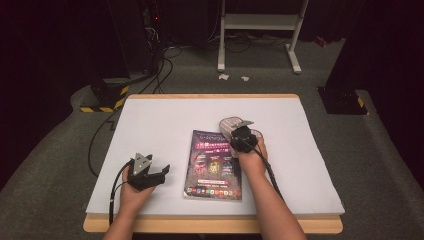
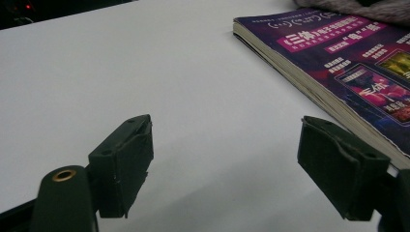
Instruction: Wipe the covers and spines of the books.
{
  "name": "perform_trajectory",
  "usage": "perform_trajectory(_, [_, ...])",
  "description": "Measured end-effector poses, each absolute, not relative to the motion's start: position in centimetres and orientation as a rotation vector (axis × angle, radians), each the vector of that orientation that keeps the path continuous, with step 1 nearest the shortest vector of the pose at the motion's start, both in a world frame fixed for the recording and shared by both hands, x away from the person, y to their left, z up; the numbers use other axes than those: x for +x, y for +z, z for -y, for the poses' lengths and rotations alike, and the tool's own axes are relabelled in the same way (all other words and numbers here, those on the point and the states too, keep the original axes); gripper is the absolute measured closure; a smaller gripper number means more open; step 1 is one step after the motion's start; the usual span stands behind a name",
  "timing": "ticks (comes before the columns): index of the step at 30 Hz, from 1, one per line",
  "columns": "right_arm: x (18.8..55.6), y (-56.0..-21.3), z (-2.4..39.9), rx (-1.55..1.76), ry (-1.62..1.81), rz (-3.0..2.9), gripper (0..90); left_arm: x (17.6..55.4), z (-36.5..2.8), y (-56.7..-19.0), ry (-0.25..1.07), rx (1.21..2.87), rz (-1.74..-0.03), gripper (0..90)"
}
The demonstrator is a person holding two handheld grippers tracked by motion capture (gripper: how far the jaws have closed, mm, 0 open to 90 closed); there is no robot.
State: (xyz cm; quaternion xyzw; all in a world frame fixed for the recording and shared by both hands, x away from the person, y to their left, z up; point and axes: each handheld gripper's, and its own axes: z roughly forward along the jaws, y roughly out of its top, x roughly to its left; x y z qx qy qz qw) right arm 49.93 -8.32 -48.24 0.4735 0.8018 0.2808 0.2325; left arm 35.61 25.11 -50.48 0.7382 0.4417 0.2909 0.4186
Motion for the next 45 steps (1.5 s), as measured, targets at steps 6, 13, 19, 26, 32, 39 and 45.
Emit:
perform_trajectory(6, [50.9, -48.3, 4.5, 1.253, 0.806, -2.255, 68.7, 35.6, -25.2, -50.5, 0.721, 1.85, -1.103, 20.5])
perform_trajectory(13, [50.8, -48.3, -3.2, 1.122, 0.872, -2.349, 68.6, 35.5, -25.2, -50.5, 0.723, 1.85, -1.097, 20.5])
perform_trajectory(19, [50.8, -48.2, -4.1, 1.089, 0.857, -2.368, 68.6, 35.5, -25.2, -50.5, 0.724, 1.849, -1.096, 20.5])
perform_trajectory(26, [50.8, -48.5, 0.3, 1.154, 0.834, -2.309, 68.6, 35.5, -25.1, -50.5, 0.728, 1.853, -1.093, 20.5])
perform_trajectory(32, [50.5, -48.5, 6.2, 1.263, 0.805, -2.225, 68.6, 35.5, -25.1, -50.5, 0.731, 1.851, -1.094, 20.5])
perform_trajectory(39, [50.2, -48.6, 10.6, 1.344, 0.808, -2.164, 68.5, 35.5, -25.1, -50.5, 0.732, 1.853, -1.095, 20.6])
perform_trajectory(45, [50.0, -48.7, 10.6, 1.337, 0.801, -2.153, 68.5, 35.5, -25.1, -50.5, 0.731, 1.852, -1.096, 20.5])
